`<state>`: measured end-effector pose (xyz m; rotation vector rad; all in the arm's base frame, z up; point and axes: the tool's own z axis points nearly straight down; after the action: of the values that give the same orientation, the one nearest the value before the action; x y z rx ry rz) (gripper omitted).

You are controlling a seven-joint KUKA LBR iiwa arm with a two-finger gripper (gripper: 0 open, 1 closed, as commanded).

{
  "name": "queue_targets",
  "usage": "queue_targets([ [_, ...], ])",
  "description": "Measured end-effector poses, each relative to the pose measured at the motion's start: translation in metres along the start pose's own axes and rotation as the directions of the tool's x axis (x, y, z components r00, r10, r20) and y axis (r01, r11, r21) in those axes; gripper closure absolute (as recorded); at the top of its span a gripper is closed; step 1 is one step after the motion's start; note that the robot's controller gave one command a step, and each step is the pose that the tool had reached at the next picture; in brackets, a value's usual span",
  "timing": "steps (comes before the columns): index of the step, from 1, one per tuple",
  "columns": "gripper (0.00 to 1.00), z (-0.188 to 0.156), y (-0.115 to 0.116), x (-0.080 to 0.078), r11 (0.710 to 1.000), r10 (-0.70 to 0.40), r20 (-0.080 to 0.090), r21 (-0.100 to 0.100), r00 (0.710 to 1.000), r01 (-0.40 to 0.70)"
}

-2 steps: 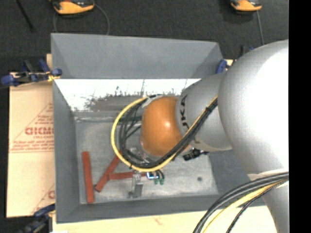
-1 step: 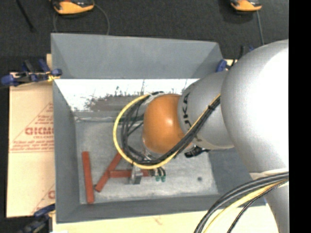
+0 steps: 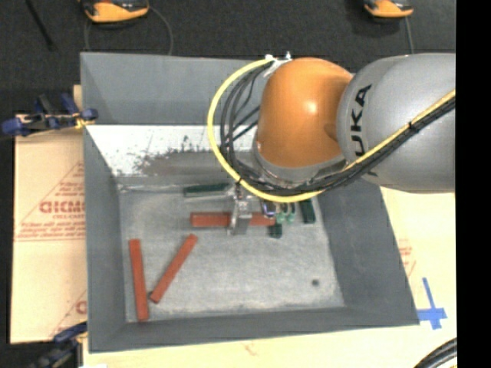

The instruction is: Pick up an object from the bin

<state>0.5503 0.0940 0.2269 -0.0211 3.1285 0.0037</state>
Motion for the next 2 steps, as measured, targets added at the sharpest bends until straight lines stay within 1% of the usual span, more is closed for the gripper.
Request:
queue_targets([
  [1,0.00,0.005,0.000,0.002,1.000,-0.001,-0.009,0.002,1.000,0.001],
  [2,0.00,0.125,0.040,0.033,1.000,-0.007,-0.019,0.002,1.000,0.007],
])
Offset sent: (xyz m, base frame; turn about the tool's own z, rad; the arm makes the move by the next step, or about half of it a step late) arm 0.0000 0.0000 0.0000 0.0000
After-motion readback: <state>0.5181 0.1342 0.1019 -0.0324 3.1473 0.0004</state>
